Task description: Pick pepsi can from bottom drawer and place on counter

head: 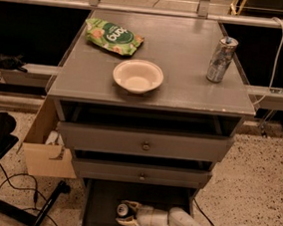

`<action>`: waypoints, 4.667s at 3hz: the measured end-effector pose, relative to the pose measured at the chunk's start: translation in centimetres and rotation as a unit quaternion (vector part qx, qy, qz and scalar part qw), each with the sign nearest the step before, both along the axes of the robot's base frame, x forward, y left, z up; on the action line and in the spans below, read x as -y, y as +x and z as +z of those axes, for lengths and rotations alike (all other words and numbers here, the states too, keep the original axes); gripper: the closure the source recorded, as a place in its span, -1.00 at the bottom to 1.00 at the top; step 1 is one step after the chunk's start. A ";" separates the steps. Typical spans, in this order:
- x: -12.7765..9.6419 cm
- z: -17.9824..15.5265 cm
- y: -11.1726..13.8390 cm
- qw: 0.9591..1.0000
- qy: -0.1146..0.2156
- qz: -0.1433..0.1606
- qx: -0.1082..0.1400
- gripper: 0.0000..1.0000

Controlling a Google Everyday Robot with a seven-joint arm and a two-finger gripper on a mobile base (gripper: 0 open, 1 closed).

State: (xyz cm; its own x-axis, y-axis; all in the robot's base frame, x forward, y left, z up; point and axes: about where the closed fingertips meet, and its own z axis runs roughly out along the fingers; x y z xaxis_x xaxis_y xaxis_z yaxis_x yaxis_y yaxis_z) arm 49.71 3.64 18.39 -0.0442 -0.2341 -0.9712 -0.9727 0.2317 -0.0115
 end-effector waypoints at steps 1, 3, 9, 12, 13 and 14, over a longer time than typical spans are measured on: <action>0.0 0.0 0.0 1.000 0.000 0.000 0.000 0.47; 5.4 7.4 -1.1 0.999 0.002 -0.046 0.007 1.00; 17.0 45.3 -7.2 0.994 -0.029 -0.107 0.000 1.00; 14.6 65.8 -1.5 0.986 -0.050 -0.152 0.039 1.00; 14.9 72.8 -0.4 0.981 -0.047 -0.179 0.049 1.00; 14.7 80.3 4.5 0.974 -0.016 -0.221 0.053 1.00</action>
Offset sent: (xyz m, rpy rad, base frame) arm -0.0167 -0.0245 0.0443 0.0104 -0.0306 -0.0504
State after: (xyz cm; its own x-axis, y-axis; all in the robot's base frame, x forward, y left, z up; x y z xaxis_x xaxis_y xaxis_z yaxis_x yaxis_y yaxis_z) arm 54.22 -11.10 98.67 -0.0478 -0.2456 -0.9682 -0.7714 0.6248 -0.1204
